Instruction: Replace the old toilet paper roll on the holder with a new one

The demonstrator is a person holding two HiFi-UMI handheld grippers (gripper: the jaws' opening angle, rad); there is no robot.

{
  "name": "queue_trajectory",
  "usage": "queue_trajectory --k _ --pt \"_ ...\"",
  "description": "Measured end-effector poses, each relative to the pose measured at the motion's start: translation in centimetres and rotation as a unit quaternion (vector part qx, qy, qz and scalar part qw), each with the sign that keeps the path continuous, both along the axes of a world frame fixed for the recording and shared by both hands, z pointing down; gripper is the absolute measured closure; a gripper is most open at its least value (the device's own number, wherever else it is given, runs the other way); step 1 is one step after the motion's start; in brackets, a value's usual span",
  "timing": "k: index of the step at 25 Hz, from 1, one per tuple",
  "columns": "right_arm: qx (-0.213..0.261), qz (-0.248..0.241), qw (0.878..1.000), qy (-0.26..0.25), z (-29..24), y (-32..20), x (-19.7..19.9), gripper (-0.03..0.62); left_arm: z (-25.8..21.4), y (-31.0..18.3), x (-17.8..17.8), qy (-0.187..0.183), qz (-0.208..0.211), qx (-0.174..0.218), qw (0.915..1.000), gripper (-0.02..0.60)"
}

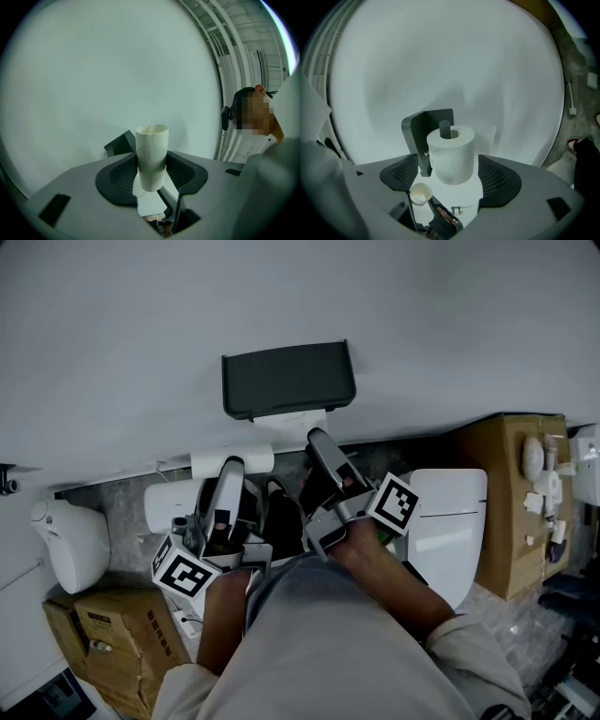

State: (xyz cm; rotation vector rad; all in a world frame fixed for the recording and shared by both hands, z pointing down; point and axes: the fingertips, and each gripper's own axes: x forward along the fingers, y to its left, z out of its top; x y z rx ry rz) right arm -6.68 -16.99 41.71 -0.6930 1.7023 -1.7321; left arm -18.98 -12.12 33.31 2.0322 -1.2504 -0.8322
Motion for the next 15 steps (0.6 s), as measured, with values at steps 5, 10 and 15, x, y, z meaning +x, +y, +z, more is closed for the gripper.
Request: queue_trajectory --k 5,10,15 --pt "0.003 -0.017 1.0 0.019 0.1 2.2 1.3 0.18 -0.8 0.1 0.2 -0.015 -0.003 0.009 0.9998 0.4" --pt "0.003 -0.031 0.998 0.047 0.5 4.4 2.4 0.279 -2.4 -0.5 -0.1 -0.041 -0.006 0.02 0.9989 0.4" --pt "0.032 -0.03 0.997 0.063 -0.4 4.9 3.3 0.496 -4.0 -1.4 -0.3 -0.077 0.0 0.026 0.9967 0.4"
